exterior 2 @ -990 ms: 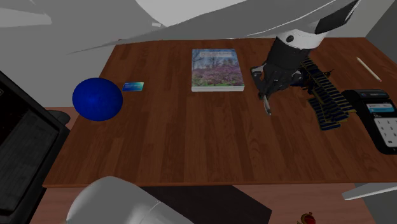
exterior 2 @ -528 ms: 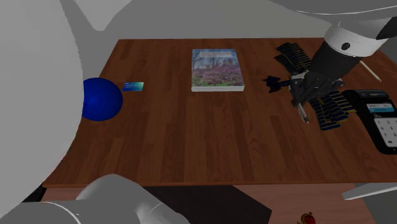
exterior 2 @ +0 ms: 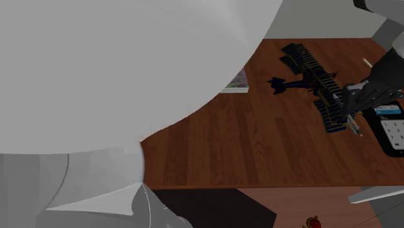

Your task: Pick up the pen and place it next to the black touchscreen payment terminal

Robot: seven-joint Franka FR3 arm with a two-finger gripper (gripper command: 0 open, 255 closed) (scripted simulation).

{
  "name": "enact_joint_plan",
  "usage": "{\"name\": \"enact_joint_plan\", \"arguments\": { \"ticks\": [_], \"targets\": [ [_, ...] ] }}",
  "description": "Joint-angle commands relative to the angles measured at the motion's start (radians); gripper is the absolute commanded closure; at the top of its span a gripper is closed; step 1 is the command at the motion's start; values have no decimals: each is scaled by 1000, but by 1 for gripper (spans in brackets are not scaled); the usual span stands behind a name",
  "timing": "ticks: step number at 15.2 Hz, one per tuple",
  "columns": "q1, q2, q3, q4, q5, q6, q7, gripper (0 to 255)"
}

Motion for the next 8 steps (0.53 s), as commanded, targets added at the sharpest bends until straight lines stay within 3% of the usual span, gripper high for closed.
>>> {"name": "enact_joint_plan", "arguments": {
  "ticks": [1, 8],
  "targets": [
    [-23, 58, -24, 59, 24, -9, -56, 255],
    [-151, 322, -71, 376, 144, -104, -236, 255]
  ]
}}
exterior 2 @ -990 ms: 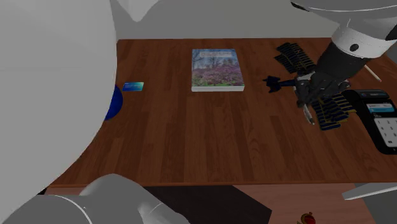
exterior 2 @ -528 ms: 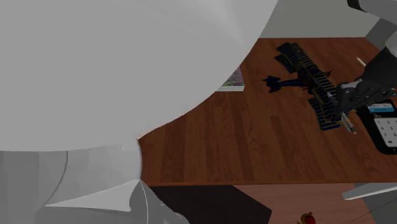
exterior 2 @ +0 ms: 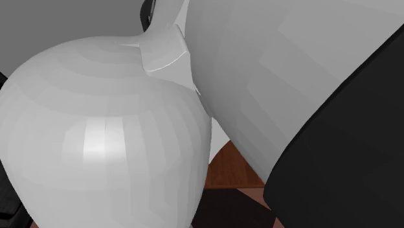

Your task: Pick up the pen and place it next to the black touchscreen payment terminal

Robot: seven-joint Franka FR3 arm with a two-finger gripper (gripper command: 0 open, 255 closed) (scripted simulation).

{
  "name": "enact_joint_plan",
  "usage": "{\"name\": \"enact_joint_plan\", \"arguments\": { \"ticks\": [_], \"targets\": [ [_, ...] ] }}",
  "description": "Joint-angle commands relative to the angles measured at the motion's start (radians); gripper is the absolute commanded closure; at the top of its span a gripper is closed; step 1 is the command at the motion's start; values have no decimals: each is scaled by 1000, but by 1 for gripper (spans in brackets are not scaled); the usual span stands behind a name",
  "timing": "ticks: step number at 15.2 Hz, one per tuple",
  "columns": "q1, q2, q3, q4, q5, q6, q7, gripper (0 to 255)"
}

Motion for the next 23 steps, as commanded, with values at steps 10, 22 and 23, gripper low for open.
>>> {"name": "enact_joint_plan", "arguments": {
  "ticks": [10, 22, 23],
  "targets": [
    [-26, 73, 4, -41, 39, 103, -46, 255],
    [-32, 129, 19, -130, 74, 240, -71, 255],
    [-33, 135, 21, -136, 78, 251, -74, 255]
  ]
}}
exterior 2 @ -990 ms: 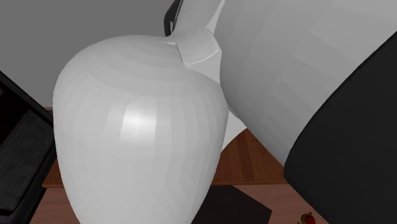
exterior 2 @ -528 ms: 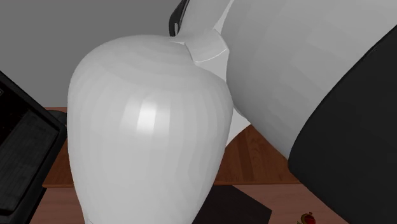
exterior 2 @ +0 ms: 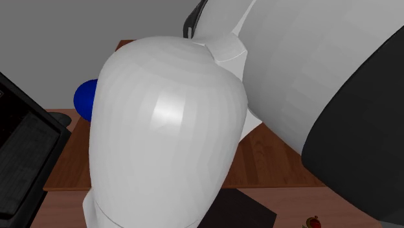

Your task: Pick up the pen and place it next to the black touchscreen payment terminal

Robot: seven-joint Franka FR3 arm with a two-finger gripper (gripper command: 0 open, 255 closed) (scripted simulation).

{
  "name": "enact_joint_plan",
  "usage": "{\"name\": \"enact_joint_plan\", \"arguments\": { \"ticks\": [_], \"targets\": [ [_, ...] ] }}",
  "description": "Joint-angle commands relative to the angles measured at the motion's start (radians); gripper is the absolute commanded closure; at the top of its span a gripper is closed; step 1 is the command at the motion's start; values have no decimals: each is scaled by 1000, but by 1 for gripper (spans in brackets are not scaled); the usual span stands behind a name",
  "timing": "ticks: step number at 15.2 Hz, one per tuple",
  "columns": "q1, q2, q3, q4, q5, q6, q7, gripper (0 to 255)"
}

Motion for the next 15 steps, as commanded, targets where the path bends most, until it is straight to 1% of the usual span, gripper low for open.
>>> {"name": "enact_joint_plan", "arguments": {
  "ticks": [1, 9, 10, 15],
  "targets": [
    [-1, 15, 6, -19, 10, 31, -7, 255],
    [-1, 15, 5, -19, 10, 31, -7, 255],
    [-1, 15, 5, -17, 10, 29, -7, 0],
    [-1, 15, 5, -19, 10, 31, -7, 0]
  ]
}}
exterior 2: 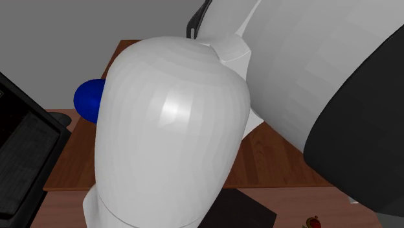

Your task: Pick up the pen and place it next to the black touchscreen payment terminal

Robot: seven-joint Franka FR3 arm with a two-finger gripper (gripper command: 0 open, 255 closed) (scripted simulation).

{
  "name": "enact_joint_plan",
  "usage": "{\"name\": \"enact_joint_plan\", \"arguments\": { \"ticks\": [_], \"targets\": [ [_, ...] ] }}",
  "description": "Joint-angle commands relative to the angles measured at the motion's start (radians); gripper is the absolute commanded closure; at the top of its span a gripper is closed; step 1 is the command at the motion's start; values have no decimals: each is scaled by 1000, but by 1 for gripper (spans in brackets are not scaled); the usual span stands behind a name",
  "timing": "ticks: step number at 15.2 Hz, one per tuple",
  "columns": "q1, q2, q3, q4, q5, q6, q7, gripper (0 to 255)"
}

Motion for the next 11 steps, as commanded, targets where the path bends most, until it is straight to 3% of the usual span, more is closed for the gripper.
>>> {"name": "enact_joint_plan", "arguments": {
  "ticks": [1, 4, 11],
  "targets": [
    [1, -12, -4, 18, -8, -28, 5, 0],
    [1, -38, -13, 78, -27, -111, 18, 0],
    [1, -38, -13, 78, -27, -111, 18, 0]
  ]
}}
